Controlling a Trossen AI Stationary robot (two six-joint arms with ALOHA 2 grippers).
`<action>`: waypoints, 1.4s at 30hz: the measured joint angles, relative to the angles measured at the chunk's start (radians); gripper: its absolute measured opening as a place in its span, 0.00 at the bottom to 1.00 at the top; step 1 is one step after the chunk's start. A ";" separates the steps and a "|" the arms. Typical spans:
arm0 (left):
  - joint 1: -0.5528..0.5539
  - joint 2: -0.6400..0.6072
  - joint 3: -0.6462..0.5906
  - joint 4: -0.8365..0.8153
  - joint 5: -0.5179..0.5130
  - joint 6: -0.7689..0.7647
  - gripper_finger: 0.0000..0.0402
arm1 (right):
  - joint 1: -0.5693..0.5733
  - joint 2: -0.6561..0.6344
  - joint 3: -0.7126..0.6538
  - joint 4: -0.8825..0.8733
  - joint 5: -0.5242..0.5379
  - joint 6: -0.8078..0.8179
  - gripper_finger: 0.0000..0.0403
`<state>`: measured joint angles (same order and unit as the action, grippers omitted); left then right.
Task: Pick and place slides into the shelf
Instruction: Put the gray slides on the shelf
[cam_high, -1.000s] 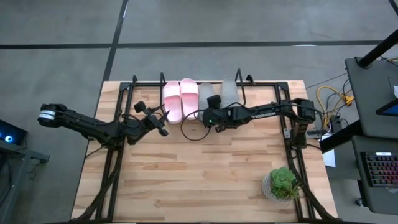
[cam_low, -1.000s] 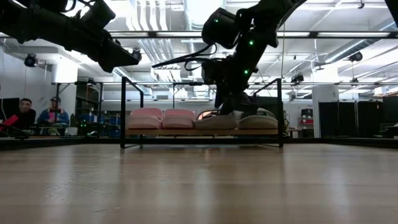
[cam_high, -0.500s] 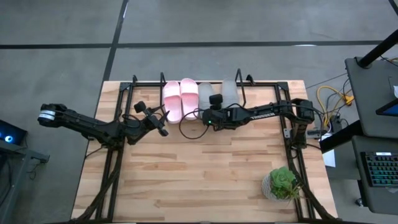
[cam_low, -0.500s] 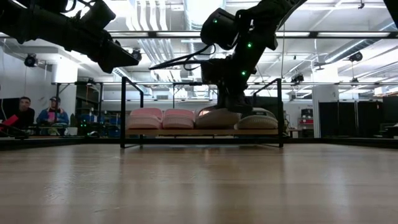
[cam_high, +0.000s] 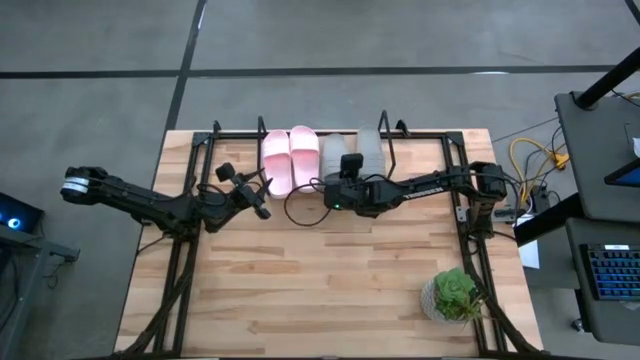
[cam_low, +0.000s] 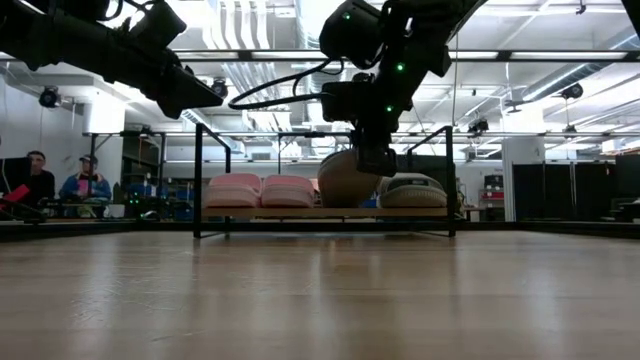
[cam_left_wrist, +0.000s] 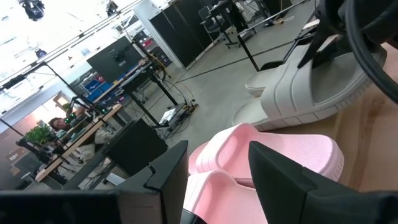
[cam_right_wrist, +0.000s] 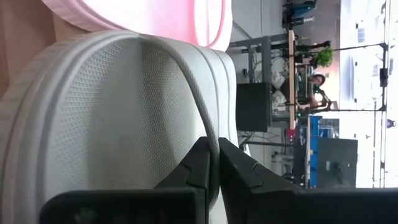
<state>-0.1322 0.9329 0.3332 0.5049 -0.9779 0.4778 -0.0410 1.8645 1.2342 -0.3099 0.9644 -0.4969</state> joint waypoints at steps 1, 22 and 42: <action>0.000 0.000 0.000 0.000 0.000 0.000 0.38 | 0.001 0.000 0.000 0.000 -0.001 0.000 0.03; 0.000 0.000 0.000 0.000 0.000 0.000 0.38 | -0.034 -0.002 -0.012 -0.022 -0.104 0.084 0.22; 0.000 0.000 0.000 0.000 0.000 0.000 0.38 | -0.040 -0.003 -0.012 -0.075 -0.154 0.149 0.54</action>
<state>-0.1319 0.9329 0.3332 0.5053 -0.9779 0.4774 -0.0811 1.8618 1.2224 -0.3850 0.8104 -0.3476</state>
